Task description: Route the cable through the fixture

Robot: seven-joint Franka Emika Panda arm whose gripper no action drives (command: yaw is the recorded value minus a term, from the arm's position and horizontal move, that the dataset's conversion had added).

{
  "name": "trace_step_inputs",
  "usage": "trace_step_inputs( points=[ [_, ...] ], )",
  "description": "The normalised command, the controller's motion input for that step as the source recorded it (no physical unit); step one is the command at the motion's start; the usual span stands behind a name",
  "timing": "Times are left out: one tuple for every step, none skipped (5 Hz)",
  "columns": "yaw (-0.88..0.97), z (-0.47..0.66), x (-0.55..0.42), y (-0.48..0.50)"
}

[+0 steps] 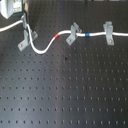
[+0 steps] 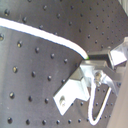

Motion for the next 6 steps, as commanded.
trace_step_inputs(
  points=[
    [0.00,0.16,-0.132,0.087],
    [0.00,0.24,-0.184,0.123],
    [0.00,0.38,-0.099,0.198],
    [0.00,0.36,-0.038,0.211],
    [0.00,0.22,-0.196,0.251],
    [0.02,0.02,-0.358,0.400]
  ],
)
